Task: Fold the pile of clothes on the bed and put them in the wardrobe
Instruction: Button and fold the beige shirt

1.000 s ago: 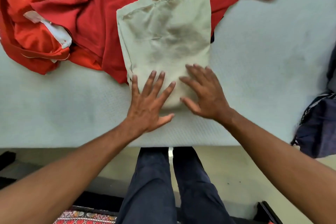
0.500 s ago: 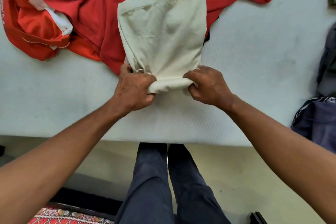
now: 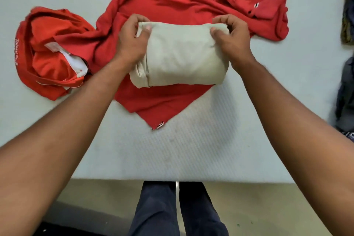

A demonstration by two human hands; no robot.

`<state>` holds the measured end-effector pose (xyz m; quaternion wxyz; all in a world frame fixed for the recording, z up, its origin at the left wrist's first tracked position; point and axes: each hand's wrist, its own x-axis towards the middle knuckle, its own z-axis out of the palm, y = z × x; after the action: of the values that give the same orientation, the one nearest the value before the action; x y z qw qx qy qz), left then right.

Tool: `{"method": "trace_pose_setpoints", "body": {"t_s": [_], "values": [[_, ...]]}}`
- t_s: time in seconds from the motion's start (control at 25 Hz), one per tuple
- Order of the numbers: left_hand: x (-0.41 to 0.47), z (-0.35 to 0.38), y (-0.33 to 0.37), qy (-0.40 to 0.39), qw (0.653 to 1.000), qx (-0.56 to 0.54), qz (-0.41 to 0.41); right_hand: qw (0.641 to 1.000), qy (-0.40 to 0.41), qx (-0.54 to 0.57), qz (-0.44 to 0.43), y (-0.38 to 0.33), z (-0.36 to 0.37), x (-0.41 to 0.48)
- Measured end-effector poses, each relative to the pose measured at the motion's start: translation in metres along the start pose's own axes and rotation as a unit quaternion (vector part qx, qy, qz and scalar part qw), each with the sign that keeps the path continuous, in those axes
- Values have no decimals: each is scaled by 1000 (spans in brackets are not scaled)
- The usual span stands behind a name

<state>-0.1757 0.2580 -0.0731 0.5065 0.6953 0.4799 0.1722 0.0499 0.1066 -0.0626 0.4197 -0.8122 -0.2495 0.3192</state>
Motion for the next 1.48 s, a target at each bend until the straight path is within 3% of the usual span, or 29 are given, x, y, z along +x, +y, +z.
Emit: {"method": "trace_pose_setpoints", "body": {"t_s": [0.12, 0.24, 0.4, 0.44, 0.52, 0.6, 0.68, 0.88, 1.0, 1.12, 1.2, 1.28, 1.32, 1.4, 1.48], "values": [[16, 19, -17, 19, 977, 203, 62, 991, 65, -112, -30, 19, 23, 8], [15, 26, -29, 30, 966, 251, 49, 978, 101, -173, -61, 31, 39, 7], [0, 25, 1, 86, 913, 381, 118, 914, 253, -246, -200, 9, 38, -7], [-17, 30, 9, 63, 902, 398, 153, 904, 243, -259, -239, 5, 44, -23], [-51, 50, 8, -12, 885, 426, 189, 903, 137, -316, -257, 11, 65, -56], [-65, 59, -18, -43, 881, 448, 144, 887, 54, -400, -226, 36, 79, -72], [-54, 57, -50, -38, 883, 455, 112, 868, 43, -455, -196, 58, 81, -65], [-39, 56, -79, -53, 873, 462, 150, 871, 51, -466, -148, 64, 92, -56], [-45, 46, -62, -48, 880, 446, 155, 916, -5, -380, -131, 47, 73, -58], [-66, 31, -45, -53, 879, 421, 218, 933, 69, -312, -166, 41, 36, -75], [-84, 27, -43, -68, 870, 429, 234, 956, 102, -269, -61, 46, 20, -99], [-93, 29, -46, -107, 851, 467, 216, 979, 95, -139, 112, 56, 15, -116], [-93, 32, -47, -123, 844, 482, 200, 974, 87, -33, 205, 60, 15, -119], [-87, 42, -47, -135, 841, 497, 168, 921, 62, 177, 342, 57, 19, -116], [-81, 55, -43, -137, 844, 499, 143, 905, 93, 230, 345, 53, 24, -107]]}}
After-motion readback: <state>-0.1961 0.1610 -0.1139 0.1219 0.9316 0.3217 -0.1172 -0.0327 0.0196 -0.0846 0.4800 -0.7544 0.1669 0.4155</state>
